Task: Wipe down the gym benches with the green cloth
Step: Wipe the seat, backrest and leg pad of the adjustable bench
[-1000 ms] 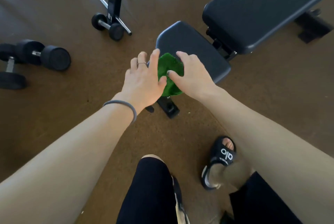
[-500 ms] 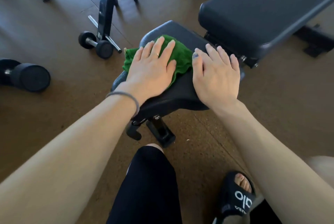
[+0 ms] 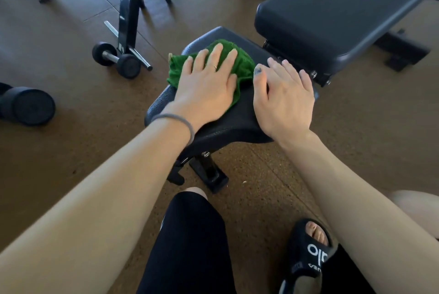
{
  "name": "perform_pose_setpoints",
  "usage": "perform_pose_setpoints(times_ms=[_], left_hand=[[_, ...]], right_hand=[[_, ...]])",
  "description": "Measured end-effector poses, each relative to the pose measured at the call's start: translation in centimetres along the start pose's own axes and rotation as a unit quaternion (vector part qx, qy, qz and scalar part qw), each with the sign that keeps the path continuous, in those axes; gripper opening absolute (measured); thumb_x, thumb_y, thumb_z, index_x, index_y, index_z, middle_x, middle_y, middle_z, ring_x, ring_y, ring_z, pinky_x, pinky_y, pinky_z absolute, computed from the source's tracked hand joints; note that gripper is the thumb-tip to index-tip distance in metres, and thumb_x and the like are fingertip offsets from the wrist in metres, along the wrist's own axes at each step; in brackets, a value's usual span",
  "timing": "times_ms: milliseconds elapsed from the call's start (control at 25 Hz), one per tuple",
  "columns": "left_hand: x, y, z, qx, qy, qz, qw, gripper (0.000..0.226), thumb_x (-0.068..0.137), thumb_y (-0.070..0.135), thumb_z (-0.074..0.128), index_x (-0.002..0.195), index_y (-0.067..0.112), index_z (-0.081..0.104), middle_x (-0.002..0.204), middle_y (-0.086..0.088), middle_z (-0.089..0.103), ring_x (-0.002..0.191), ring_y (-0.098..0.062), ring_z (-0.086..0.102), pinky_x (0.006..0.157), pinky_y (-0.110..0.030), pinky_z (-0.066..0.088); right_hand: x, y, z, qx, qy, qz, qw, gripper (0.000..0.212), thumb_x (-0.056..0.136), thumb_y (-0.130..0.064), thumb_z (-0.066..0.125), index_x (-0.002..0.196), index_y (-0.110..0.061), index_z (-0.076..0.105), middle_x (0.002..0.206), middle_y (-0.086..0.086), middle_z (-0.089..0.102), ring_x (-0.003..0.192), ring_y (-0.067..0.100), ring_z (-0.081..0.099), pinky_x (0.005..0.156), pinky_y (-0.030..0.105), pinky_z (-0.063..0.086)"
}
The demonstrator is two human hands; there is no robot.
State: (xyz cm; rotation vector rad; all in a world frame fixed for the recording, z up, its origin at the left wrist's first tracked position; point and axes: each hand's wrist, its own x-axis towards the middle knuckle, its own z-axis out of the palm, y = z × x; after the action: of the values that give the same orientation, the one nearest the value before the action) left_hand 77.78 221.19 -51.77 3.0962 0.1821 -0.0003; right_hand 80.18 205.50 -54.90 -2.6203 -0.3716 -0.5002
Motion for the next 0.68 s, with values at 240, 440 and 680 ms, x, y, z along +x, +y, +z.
perform_pose_setpoints(times_ms=[240,440,680], left_hand=[[-4.0,0.8,0.3,-0.023,0.012,0.145,0.989,0.054,0.108,0.045,0.022,0.162,0.035,0.022,0.171,0.001,0.019,0.156,-0.027,0.020,0.127,-0.048,0.014],[1.3,-1.2,-0.5,-0.022,-0.005,0.042,0.999,0.053,0.110,0.044,0.023,0.163,0.038,0.016,0.172,0.003,0.014,0.157,-0.025,0.014,0.126,-0.045,0.011],[-8.1,-3.0,0.3,-0.010,0.013,0.069,0.998,0.055,0.108,0.046,0.020,0.162,0.037,0.020,0.169,0.003,0.021,0.154,-0.026,0.022,0.125,-0.052,0.021]], right_hand=[[-0.1,0.1,0.0,0.029,-0.007,0.000,1.000,0.068,0.105,-0.048,0.008,0.147,-0.024,0.056,0.149,-0.003,0.059,0.148,0.021,0.043,0.124,0.050,0.026],[0.1,0.3,0.1,0.034,0.002,0.008,0.999,0.065,0.105,-0.044,0.013,0.144,-0.021,0.059,0.145,-0.004,0.063,0.145,0.020,0.046,0.123,0.047,0.029],[0.1,0.2,0.5,0.035,0.038,0.023,0.998,0.059,0.106,-0.043,0.021,0.135,-0.022,0.068,0.140,-0.003,0.067,0.141,0.021,0.051,0.121,0.047,0.032]])
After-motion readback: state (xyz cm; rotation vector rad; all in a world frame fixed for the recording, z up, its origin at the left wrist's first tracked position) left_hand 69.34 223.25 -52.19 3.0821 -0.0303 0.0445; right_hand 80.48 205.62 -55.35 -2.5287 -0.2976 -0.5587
